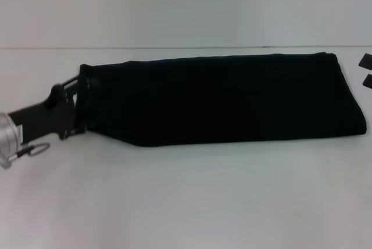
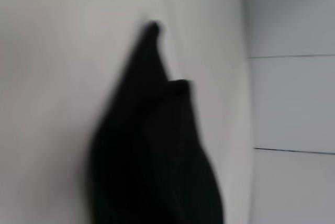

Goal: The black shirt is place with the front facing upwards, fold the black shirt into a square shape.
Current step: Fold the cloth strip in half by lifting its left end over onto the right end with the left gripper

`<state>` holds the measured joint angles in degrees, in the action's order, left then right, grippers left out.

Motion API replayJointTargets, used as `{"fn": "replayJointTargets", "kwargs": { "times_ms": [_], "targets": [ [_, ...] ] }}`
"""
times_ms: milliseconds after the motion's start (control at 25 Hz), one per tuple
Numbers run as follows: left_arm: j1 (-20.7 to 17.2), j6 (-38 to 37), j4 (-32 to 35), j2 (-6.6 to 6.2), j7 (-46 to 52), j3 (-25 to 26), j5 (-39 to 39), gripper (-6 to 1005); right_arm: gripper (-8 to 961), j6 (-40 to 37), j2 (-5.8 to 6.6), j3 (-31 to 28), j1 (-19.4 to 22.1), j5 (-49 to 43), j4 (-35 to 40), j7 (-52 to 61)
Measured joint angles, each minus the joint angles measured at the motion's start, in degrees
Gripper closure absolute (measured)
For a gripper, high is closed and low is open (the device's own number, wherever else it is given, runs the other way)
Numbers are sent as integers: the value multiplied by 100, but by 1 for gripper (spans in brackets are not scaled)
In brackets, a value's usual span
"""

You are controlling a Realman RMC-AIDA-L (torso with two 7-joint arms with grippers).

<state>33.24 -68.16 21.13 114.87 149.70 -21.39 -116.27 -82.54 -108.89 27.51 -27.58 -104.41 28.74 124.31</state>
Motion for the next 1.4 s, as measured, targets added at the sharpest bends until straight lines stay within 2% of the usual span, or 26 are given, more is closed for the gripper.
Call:
{"fn": "replayJointTargets", "kwargs": {
  "times_ms": [280, 680, 920, 1080, 1280, 1400],
  "targets": [
    [-94, 54, 36, -16, 403, -69, -519, 67, 131, 23, 7, 0, 6, 8, 0, -3],
    [162, 695, -71, -44, 758, -452, -569, 66, 129, 25, 9, 0, 17, 9, 0, -3],
    [308, 855, -215, -68, 794, -503, -659, 66, 129, 26, 9, 0, 32, 9, 0, -3],
    [322, 650, -86, -28, 677, -480, -595, 66, 129, 20, 8, 0, 31, 10, 0, -3],
    [220, 132, 27, 51, -248, 7, 180, 67, 130, 18, 1, -7, 34, 9, -2, -3],
    [122, -26, 3, 11, -349, -15, 274, 67, 130, 22, -4, -10, 40, 9, -9, -3]
  ]
}}
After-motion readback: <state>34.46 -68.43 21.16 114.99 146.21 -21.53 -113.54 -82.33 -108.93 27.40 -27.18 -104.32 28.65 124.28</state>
